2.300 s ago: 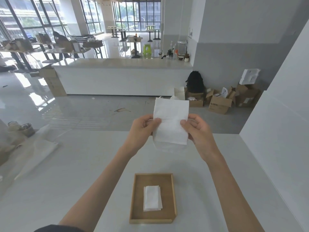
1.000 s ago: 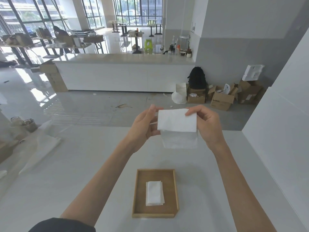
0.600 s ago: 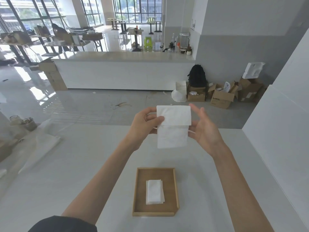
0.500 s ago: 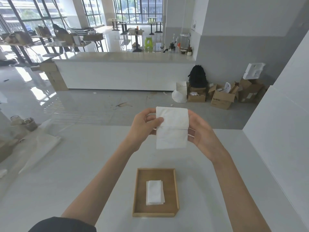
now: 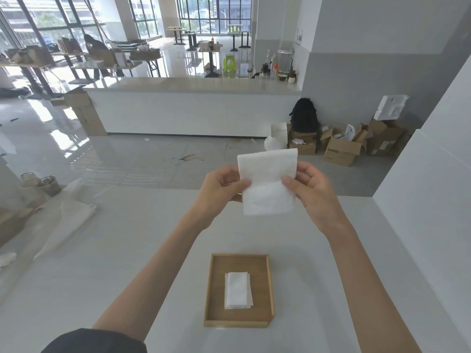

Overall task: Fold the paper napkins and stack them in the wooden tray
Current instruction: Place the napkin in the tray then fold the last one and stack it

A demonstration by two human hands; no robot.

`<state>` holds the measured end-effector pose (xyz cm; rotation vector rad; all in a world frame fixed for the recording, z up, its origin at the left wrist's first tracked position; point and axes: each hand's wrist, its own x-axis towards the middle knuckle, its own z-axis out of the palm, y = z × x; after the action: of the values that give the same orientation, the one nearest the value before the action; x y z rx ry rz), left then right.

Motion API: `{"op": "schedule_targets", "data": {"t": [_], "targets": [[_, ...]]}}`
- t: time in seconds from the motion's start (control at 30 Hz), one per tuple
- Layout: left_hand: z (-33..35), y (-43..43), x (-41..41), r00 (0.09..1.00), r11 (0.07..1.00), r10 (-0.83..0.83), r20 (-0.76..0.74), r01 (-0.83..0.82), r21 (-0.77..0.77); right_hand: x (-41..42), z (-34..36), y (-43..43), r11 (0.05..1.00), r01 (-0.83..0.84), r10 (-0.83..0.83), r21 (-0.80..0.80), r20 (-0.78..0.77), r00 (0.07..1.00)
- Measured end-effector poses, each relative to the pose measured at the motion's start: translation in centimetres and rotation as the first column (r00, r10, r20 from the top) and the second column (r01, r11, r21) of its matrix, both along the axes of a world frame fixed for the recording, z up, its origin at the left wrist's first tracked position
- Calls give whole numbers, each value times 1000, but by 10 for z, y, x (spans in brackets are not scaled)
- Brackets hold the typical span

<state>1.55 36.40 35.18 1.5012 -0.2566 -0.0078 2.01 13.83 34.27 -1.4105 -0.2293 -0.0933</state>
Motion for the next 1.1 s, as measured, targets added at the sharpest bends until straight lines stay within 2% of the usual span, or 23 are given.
{"op": "schedule_targets", "data": {"t": [0.17, 0.53, 0.63, 0.7, 0.77, 0.87, 0.97, 1.07, 1.1], "targets": [[8, 1, -3, 996, 1000, 9, 91, -8, -19, -3, 9, -3, 996, -64, 69, -54, 87, 994], [1, 12, -9, 951, 993, -35, 307, 67, -97, 1, 10, -2, 998, 13, -4, -67, 134, 991], [2, 15, -9, 974, 990, -15, 227, 47, -133, 3, 10, -2, 994, 2, 13, -109, 143, 990], [7, 18, -9, 993, 978, -96, 73, 108, -179, 3, 13, 0, 990, -16, 38, -138, 160, 986], [12, 20, -9, 983, 977, -177, -37, 171, -128, 2, 20, 3, 984, -58, 87, -167, 173, 981], [12, 18, -12, 985, 984, -171, -38, 173, 48, -2, 30, 7, 969, -112, 153, -218, 183, 971], [11, 13, -17, 995, 989, -98, -16, 99, 113, -2, 29, 5, 975, -111, 140, -190, 142, 980], [12, 14, -21, 1000, 992, 19, 8, -20, 121, -7, 19, 2, 971, -235, 233, -51, -45, 972], [12, 14, -23, 999, 991, 40, 18, -42, 126, -10, 16, 3, 968, -246, 241, -50, -93, 966]]}}
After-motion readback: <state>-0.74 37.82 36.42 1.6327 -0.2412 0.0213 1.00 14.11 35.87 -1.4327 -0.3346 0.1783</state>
